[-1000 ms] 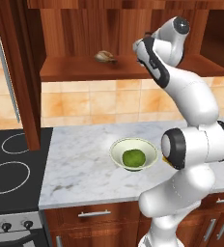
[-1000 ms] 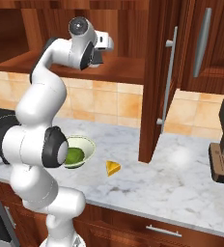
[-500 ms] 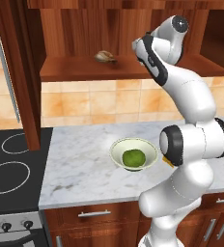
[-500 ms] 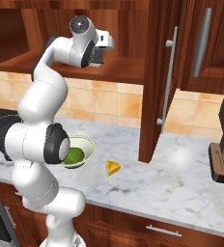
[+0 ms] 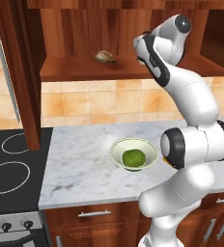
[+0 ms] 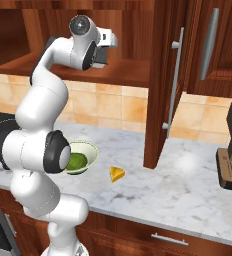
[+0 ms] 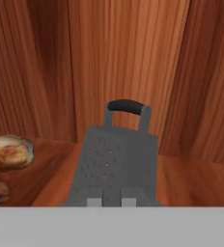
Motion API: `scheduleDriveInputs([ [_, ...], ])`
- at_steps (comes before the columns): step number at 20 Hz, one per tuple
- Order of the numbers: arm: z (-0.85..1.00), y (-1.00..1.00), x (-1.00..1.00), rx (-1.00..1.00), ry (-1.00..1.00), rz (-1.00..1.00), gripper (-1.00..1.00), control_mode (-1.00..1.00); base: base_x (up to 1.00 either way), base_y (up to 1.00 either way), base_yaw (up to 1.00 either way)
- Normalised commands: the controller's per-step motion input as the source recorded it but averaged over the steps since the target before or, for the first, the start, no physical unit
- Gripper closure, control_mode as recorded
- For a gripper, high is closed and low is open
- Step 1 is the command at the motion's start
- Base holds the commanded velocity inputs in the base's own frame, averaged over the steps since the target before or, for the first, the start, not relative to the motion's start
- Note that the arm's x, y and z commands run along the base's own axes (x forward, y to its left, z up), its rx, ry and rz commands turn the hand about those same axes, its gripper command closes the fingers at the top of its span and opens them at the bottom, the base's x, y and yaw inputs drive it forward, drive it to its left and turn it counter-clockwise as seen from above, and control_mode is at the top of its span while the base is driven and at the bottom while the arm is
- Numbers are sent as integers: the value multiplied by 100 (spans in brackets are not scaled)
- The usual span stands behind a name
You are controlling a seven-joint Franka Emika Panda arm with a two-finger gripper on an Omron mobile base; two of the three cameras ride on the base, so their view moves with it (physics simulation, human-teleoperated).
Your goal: Pick the cheese from the fridge and the cheese grater from the cabinet and place them next to the salad bowl.
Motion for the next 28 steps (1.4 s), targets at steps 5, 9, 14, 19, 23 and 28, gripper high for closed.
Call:
scheduleDriveInputs([
  [5,1,0,0,0,-2,0,100,-100,0,0,0],
  [9,0,0,0,0,0,0,100,-100,0,0,0],
  [14,0,0,0,0,0,0,100,-100,0,0,0],
  [19,-2,2,-12,0,0,0,100,-100,0,0,0],
  [23,-3,2,-11,0,4,0,-100,-100,0,0,0],
  [28,0,-2,0,1,1,0,-100,-100,0,0,0],
])
